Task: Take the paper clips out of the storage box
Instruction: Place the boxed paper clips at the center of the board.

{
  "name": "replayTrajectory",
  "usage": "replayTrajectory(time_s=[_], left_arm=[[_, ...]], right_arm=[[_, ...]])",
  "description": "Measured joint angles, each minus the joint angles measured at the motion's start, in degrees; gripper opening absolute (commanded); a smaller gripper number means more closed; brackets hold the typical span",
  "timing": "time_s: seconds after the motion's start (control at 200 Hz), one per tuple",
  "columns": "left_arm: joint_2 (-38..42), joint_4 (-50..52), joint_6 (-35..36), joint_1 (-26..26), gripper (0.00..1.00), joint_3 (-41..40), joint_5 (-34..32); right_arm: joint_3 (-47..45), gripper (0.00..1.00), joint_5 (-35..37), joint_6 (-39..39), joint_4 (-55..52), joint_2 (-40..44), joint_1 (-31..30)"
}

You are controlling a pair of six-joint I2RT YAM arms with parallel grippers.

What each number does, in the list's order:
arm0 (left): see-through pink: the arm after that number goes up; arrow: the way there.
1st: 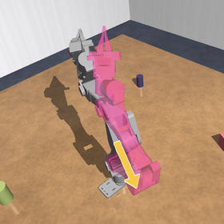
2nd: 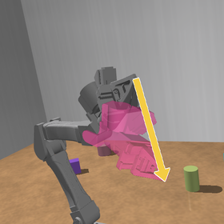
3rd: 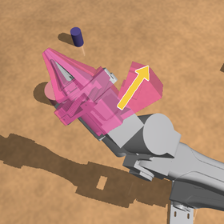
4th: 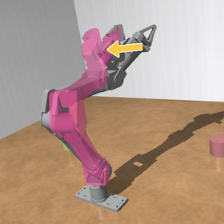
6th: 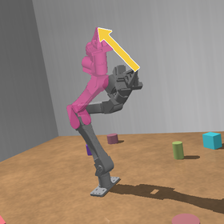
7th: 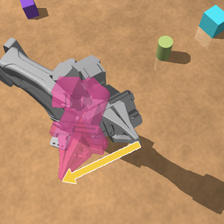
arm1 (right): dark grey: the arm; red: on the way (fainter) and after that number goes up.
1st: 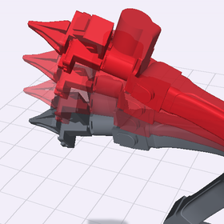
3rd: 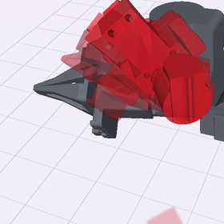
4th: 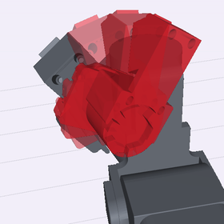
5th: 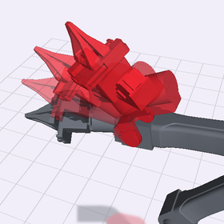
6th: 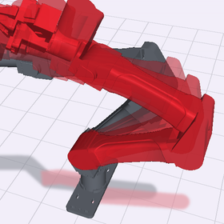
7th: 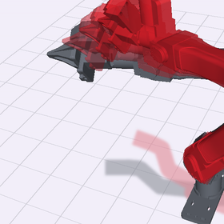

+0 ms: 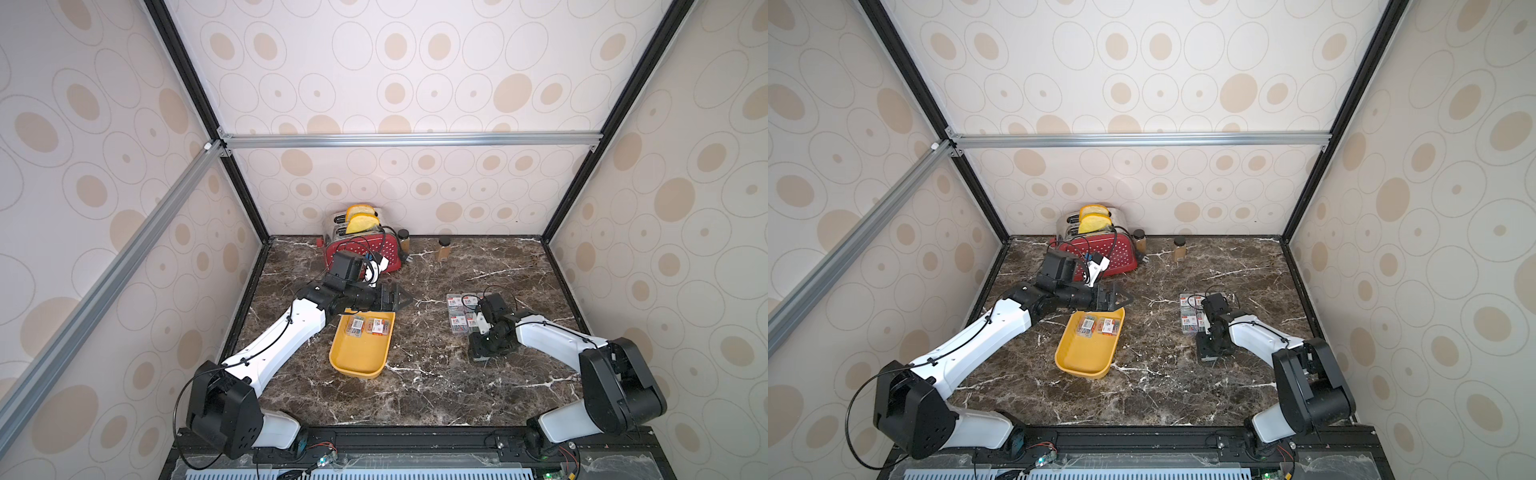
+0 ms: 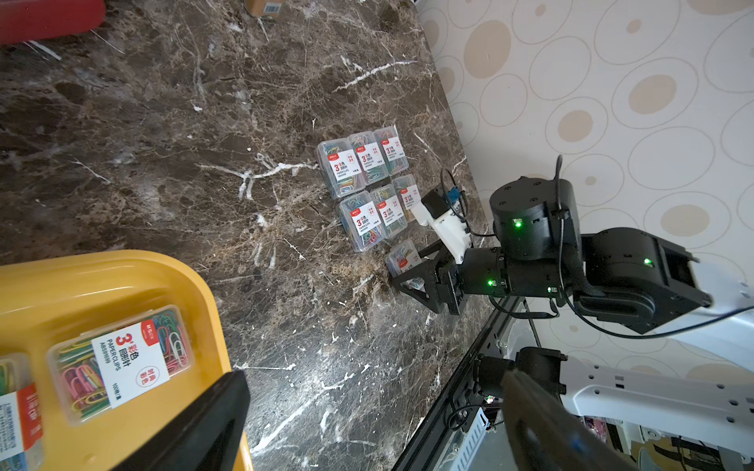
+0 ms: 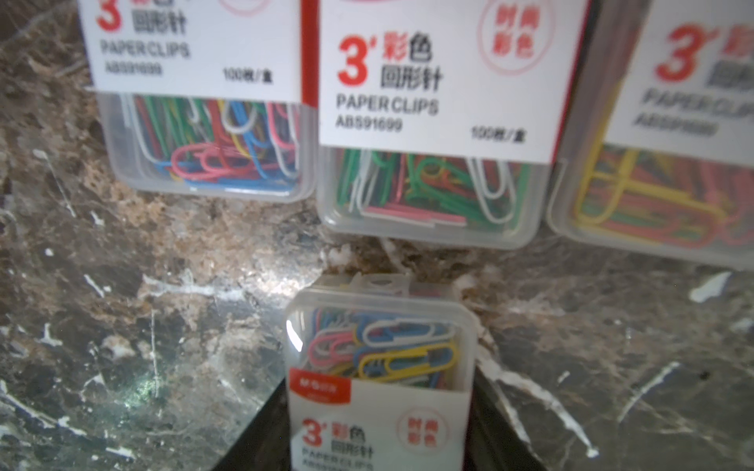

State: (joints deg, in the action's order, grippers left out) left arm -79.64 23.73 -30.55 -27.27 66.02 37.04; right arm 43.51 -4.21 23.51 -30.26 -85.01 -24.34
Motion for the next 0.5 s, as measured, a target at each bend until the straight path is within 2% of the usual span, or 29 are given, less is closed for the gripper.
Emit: replayTrajectory(time_s=[0.336,0.501], left_arm=[[-0.1,0.9,0.5,0.0,0.99,0.0,0.0],[-0.1,1.3,0.9,0.0,0.99,0.0,0.0]], right_arm=[[0.5,0.4,0.9,0.9,1.2,-1.0,0.2],[0.6,0.51,1.3,1.1,1.6,-1.2,0.3]])
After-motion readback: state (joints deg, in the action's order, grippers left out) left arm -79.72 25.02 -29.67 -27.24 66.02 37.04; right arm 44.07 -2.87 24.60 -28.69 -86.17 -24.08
